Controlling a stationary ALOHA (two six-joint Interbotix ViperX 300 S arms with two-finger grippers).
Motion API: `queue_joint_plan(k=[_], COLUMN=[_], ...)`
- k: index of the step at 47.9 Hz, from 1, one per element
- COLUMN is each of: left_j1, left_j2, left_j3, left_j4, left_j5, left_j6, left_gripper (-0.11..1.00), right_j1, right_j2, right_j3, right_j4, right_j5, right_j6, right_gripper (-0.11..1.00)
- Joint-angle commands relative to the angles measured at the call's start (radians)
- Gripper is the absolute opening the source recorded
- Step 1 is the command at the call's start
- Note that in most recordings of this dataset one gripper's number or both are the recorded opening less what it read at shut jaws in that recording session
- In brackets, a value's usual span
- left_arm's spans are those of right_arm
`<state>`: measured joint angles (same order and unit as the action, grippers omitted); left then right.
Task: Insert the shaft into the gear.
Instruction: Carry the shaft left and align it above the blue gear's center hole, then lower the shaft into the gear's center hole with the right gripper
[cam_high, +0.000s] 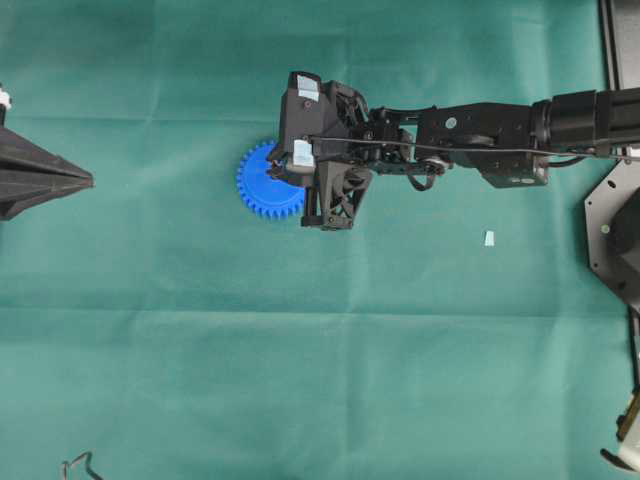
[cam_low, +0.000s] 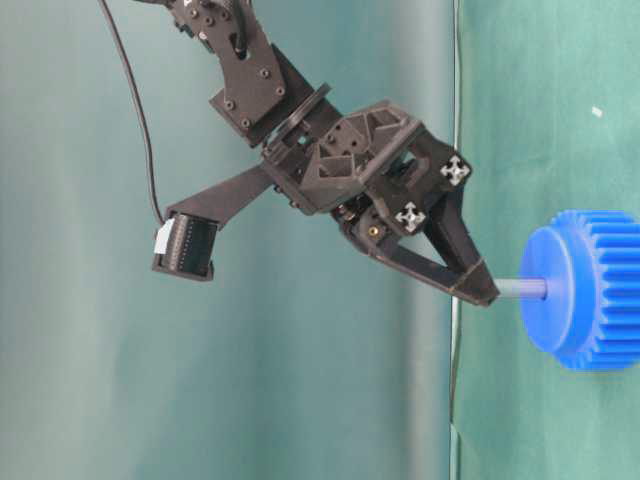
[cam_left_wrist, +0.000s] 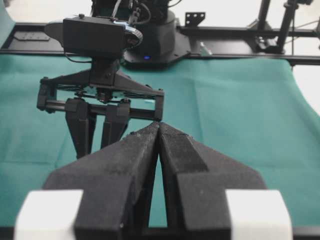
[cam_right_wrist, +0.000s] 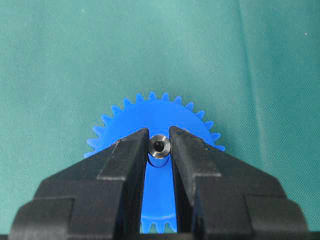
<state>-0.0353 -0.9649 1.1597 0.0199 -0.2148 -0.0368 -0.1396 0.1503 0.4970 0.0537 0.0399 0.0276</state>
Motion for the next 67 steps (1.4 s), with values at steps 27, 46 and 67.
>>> queue_joint_plan(k=[27, 46, 67], left_j1=[-0.002, -0.002, -0.002], left_j2=[0.008, 0.008, 0.008], left_j3=[-0.025, -0.025, -0.025], left_j4=[0.002, 0.002, 0.002], left_j5=[-0.005, -0.005, -0.005], left_j6=[0.000, 0.000, 0.000], left_gripper=[0.02, 0.02, 0.02], right_j1=[0.002, 0.002, 0.002], right_j2=[0.055, 0.054, 0.055], right_j3=[0.006, 0.006, 0.003], right_j4=[0.003, 0.002, 0.003], right_j5=[-0.092, -0.087, -0.103], right_j6=[-0.002, 0.000, 0.000], right_gripper=[0.17, 0.17, 0.79])
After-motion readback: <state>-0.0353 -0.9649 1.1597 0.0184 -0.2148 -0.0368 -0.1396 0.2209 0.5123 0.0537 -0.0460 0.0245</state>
